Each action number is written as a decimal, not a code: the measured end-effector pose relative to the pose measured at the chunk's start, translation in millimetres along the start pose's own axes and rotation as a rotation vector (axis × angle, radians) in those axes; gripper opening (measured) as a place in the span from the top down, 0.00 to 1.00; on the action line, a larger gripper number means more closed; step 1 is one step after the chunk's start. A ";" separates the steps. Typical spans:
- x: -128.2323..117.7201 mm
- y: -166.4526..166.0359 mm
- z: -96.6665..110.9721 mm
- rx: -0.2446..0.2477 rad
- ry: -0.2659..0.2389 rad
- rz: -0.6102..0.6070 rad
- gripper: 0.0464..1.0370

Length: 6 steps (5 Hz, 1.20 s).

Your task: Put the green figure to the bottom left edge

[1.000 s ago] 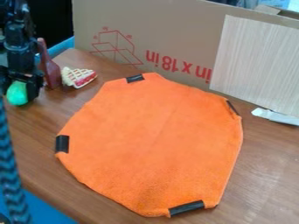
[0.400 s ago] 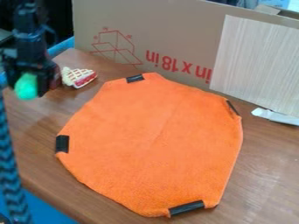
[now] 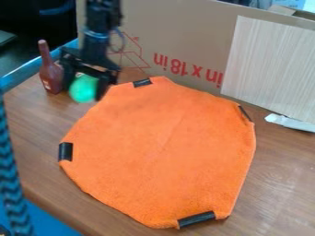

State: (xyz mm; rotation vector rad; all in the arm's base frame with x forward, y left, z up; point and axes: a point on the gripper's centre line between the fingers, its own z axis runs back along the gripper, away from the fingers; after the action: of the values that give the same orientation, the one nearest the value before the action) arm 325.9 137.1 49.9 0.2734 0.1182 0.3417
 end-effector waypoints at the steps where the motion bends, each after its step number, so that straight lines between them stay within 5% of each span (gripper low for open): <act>1: -3.3 -16.2 4.1 -0.025 0.017 -0.005 0.18; 2: -22.1 -25.7 -14.8 -0.024 0.058 -0.023 0.18; 4: -50.5 -31.2 -34.9 -0.027 0.043 -0.049 0.18; 6: -64.9 -19.2 -28.4 -0.096 0.042 -0.011 0.03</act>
State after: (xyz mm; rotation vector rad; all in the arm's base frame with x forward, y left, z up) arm 266.6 104.2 21.7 0.1710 0.1442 0.3409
